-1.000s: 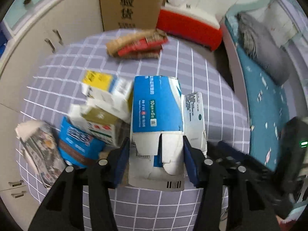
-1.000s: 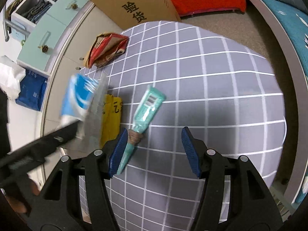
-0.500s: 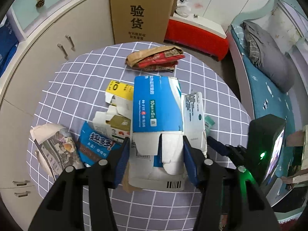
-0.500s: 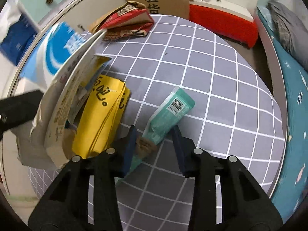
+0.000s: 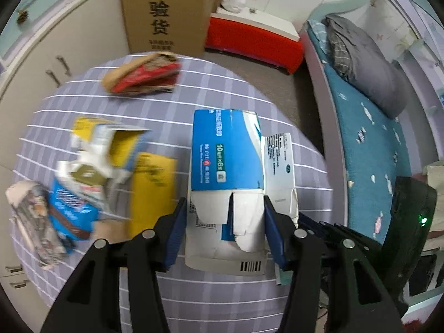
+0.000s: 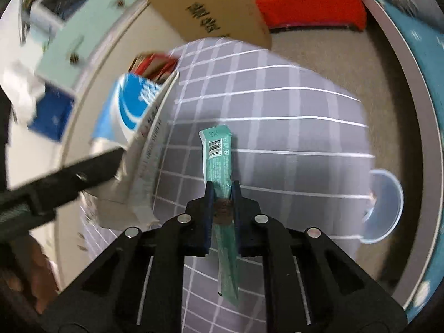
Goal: Collect trash
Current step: 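Carry tube and box over the bucket and open both tools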
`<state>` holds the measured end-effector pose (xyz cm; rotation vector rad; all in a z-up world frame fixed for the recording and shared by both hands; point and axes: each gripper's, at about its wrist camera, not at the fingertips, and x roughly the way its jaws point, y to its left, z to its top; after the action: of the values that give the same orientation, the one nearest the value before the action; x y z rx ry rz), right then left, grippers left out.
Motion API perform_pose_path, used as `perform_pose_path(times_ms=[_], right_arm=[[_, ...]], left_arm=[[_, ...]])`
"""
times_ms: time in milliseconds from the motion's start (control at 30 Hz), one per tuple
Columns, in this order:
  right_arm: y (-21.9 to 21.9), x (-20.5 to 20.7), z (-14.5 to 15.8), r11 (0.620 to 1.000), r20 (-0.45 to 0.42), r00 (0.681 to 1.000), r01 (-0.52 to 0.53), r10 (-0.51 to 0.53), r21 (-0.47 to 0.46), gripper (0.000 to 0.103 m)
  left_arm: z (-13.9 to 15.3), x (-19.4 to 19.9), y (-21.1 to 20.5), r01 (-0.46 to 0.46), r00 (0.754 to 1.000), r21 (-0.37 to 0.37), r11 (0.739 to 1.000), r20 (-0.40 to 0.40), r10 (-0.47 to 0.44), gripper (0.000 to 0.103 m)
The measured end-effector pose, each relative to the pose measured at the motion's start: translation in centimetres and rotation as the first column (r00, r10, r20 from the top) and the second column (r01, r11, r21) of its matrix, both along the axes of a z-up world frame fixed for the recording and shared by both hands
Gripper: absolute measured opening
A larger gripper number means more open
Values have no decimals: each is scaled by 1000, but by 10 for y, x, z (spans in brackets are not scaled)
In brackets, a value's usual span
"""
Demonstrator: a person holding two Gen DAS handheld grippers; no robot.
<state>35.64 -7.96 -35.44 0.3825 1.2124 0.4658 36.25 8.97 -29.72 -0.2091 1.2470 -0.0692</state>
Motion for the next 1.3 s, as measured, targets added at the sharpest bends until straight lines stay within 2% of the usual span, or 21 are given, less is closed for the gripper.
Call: perform_pose_path(times_ms=[67,200,367,500,800,867,933,1300], right_arm=[[-30,0,1,997,-17,998,53,-53,50,13],[-86,-6,7,990,-14,992,125,-124,59,13],[-160,-6,-3,975,-20,975,221,-221,-9,13],[-209,-10,-18,963,-37,964,260,-263,-65,13],[-261,-18,-46,936,-85,936,330,-341,-118,16],[-270,-20,-50,932,-99,930,342,-354,-123,23],[-279,-22,-52,926,-102,923,357,-370,-124,52],[-309,-32,-46,910,-108,905,400,-411,-110,53]], left_arm=[[-2,5,-25,26,1000,7,1000,-2,-26,52],[-5,13,-69,63,998,-15,998,-12,-63,52],[-17,22,-134,131,990,-33,991,-39,-132,52],[-32,23,-177,183,980,-50,982,-71,-186,52],[-76,26,-242,244,954,-53,968,-168,-249,52],[-81,24,-252,256,949,-48,965,-179,-261,52],[-84,23,-260,266,945,-47,963,-186,-270,52],[-92,19,-284,293,931,-36,955,-215,-294,52]])
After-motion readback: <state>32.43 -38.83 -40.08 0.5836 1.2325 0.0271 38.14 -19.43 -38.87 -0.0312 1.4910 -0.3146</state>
